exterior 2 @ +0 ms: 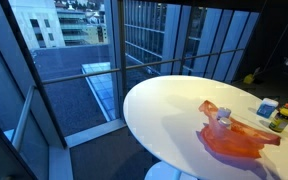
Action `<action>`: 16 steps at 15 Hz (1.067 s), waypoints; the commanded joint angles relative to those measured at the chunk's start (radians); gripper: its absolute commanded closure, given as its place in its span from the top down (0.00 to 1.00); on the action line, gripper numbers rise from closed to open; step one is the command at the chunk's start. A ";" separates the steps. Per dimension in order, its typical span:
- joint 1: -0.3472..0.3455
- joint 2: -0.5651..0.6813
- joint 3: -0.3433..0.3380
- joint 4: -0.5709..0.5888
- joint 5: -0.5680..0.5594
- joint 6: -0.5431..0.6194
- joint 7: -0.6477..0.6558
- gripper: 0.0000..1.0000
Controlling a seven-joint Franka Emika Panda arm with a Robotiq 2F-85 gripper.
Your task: Pick up the yellow and brown bottle, then place it in the plastic
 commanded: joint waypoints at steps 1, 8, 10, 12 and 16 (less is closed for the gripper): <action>-0.037 0.018 -0.046 -0.022 -0.011 0.054 -0.007 1.00; -0.030 0.020 -0.042 -0.019 -0.001 0.041 -0.001 1.00; -0.058 0.046 -0.032 -0.008 -0.021 0.055 0.054 1.00; -0.085 0.075 -0.041 -0.003 -0.028 0.061 0.086 1.00; -0.148 0.135 -0.055 -0.003 -0.064 0.107 0.150 1.00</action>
